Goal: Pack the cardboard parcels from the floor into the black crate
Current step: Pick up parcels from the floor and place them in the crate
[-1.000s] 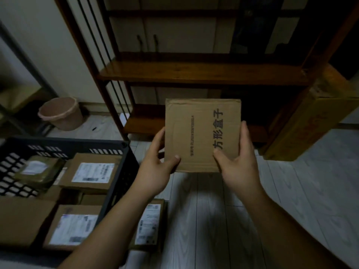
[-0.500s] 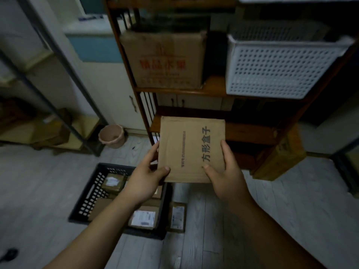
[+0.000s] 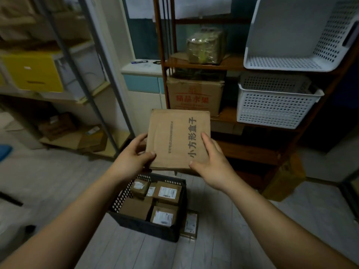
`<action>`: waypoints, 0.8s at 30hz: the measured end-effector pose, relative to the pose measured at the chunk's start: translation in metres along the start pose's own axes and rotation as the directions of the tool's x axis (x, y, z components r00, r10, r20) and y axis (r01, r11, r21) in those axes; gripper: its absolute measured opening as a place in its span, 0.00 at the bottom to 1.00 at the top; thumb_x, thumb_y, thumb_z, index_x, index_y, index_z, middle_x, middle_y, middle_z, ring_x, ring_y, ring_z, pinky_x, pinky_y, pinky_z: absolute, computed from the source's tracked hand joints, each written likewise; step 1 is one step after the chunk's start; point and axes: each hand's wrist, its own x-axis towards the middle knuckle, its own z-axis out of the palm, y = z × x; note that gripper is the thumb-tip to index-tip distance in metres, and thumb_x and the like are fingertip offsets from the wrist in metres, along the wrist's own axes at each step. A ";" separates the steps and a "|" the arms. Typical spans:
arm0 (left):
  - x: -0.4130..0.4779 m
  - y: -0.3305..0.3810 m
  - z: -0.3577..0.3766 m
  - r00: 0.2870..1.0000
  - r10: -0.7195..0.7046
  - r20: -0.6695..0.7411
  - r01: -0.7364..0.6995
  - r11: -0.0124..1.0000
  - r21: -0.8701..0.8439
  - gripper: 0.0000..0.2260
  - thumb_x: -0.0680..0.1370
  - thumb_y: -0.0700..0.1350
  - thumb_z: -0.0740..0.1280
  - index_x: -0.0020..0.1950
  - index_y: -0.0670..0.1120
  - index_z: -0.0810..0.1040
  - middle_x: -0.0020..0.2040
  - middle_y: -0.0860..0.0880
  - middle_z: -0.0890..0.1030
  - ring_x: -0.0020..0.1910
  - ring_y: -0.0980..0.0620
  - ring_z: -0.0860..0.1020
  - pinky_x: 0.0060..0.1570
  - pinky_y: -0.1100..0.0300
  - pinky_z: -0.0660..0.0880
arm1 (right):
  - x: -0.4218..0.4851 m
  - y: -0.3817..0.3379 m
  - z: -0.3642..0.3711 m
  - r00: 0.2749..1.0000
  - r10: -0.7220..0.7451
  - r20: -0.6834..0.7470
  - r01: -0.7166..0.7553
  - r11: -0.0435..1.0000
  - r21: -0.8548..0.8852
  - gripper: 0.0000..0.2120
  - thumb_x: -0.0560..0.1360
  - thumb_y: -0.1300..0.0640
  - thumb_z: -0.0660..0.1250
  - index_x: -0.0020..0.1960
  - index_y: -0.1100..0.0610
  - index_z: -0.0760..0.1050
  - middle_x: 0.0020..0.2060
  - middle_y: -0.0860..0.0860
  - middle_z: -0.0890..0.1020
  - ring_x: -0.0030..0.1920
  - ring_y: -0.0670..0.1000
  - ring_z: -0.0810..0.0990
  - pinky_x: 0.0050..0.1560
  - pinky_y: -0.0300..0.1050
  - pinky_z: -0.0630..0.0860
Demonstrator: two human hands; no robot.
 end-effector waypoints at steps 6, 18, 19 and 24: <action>-0.007 -0.018 -0.073 1.000 0.010 0.026 -0.011 0.999 0.049 0.29 0.77 0.41 0.65 0.73 0.58 0.59 0.62 0.52 0.75 0.54 0.51 0.78 0.45 0.57 0.76 | 0.006 -0.040 0.065 1.000 -0.005 0.014 0.005 1.000 -0.020 0.41 0.75 0.57 0.69 0.77 0.44 0.46 0.75 0.42 0.55 0.66 0.40 0.60 0.63 0.38 0.63; 0.032 -0.075 -0.235 0.997 -0.034 0.068 0.019 0.978 0.207 0.31 0.77 0.41 0.65 0.76 0.58 0.55 0.67 0.51 0.70 0.57 0.50 0.76 0.48 0.60 0.75 | 0.057 -0.096 0.231 0.993 0.116 0.011 -0.116 0.993 -0.012 0.40 0.75 0.56 0.69 0.78 0.48 0.48 0.74 0.46 0.55 0.69 0.45 0.62 0.64 0.37 0.61; 0.038 -0.078 -0.241 0.997 -0.032 0.076 0.015 0.976 0.215 0.31 0.77 0.41 0.65 0.76 0.57 0.55 0.67 0.51 0.70 0.53 0.52 0.77 0.45 0.62 0.75 | 0.063 -0.096 0.237 0.993 0.120 0.014 -0.120 0.993 -0.022 0.40 0.75 0.55 0.69 0.78 0.48 0.47 0.74 0.46 0.55 0.69 0.45 0.62 0.62 0.36 0.61; 0.079 -0.095 -0.257 0.993 -0.076 0.093 0.051 0.968 0.244 0.31 0.77 0.41 0.64 0.75 0.58 0.55 0.68 0.51 0.70 0.57 0.50 0.76 0.56 0.53 0.76 | 0.102 -0.090 0.258 0.989 0.145 0.024 -0.144 0.988 -0.048 0.40 0.75 0.55 0.69 0.78 0.47 0.48 0.74 0.46 0.56 0.69 0.46 0.62 0.64 0.38 0.62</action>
